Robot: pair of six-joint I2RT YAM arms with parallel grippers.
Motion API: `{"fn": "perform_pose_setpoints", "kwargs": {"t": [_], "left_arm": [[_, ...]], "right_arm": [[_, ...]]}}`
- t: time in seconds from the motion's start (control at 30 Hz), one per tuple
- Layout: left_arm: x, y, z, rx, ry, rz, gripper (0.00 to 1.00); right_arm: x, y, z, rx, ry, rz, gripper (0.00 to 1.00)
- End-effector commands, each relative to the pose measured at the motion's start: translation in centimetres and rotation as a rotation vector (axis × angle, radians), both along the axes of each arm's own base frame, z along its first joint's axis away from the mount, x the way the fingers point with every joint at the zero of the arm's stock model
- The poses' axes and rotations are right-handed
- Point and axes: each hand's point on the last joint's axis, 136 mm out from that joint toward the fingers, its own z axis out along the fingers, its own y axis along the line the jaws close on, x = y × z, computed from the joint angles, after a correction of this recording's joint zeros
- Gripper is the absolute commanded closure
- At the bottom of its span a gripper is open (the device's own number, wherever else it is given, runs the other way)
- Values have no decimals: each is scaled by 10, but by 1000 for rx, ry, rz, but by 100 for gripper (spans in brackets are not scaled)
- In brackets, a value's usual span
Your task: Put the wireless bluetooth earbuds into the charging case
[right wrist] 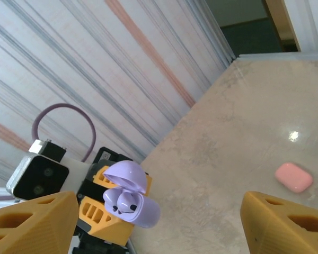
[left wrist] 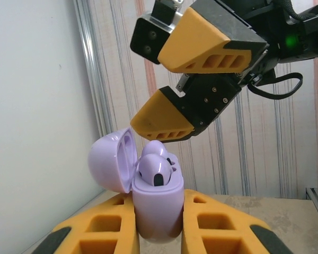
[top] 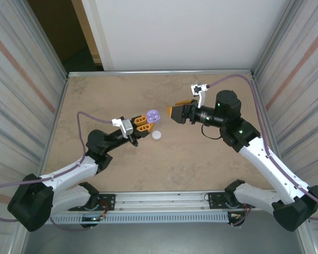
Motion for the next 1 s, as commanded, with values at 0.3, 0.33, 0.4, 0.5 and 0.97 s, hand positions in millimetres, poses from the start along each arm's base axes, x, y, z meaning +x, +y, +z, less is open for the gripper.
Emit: {"fn": "perform_pose_setpoints", "kwargs": {"t": [0.3,0.33,0.4,0.5,0.97], "left_arm": [[-6,4,11,-27,-30,10,100],[-5,4,11,-28,-28,11,100],[-5,4,11,-27,-28,10,100],[-5,4,11,-27,-27,10,100],[-4,3,10,-33,-7,2,100]], "right_arm": [[14,-48,-7,-3,-118,-266,1],[16,-50,-10,-1,-117,-280,1],[18,-53,-15,4,-105,-298,1],[22,-56,-23,5,-72,-318,1],[23,-38,-53,-15,-24,-220,1]]}}
